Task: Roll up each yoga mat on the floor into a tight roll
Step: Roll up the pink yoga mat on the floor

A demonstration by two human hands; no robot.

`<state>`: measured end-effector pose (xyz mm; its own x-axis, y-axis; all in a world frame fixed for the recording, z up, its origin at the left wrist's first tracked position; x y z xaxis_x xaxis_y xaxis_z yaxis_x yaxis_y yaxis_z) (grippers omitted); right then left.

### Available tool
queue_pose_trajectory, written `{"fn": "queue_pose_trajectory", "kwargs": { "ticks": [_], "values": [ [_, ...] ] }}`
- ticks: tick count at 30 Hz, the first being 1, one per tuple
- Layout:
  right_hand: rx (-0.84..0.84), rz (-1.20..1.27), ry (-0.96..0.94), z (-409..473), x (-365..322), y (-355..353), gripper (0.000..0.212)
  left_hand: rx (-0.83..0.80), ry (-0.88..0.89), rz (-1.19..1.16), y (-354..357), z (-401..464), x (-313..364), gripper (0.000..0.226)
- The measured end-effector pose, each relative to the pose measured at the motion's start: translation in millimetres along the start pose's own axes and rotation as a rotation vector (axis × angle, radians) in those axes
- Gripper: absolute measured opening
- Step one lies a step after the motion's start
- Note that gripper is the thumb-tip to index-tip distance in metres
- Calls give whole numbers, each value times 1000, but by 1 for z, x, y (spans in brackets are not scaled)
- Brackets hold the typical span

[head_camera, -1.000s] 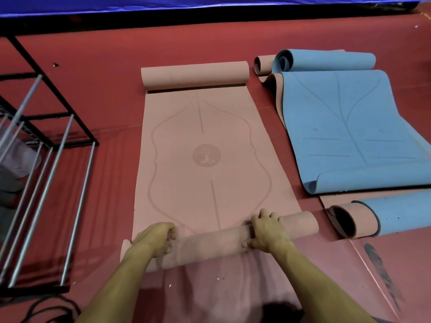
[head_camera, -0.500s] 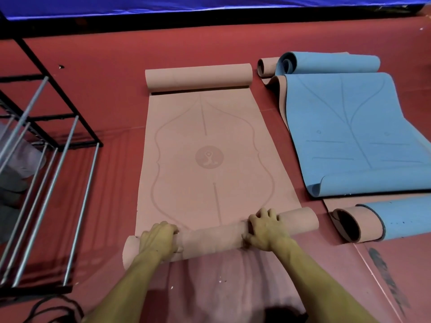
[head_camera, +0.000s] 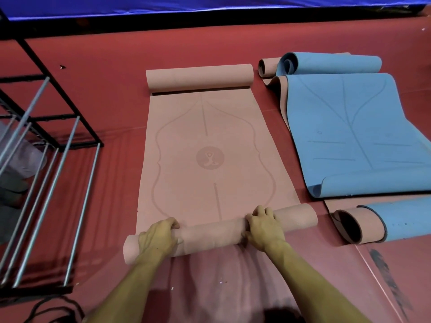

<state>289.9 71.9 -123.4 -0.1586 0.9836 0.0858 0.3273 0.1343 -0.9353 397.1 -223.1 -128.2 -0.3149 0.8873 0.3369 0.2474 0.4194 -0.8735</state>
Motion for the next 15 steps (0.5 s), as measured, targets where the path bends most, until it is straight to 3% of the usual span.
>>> {"fn": "queue_pose_trajectory", "kwargs": {
  "ticks": [5,9,15],
  "values": [
    [16,127,-20,2,4,1,59,82,5,132,1,0,3,37],
    [36,106,5,3,0,4,47,97,24,88,-3,5,4,29],
    [62,127,75,2,2,7,46,49,27,45,-8,3,6,25]
  ]
}}
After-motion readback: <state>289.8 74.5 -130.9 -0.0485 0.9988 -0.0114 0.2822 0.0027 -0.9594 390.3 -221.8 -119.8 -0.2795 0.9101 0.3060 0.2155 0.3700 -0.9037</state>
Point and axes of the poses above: each hand's wrist, its own z-axis towards the middle knuckle, its own y-axis out of the palm, x = y × z, the point moved 6 cm from there along z, towards the middle knuckle, and after that the axes turned 14 degrees about y, right-handed, at the moved point
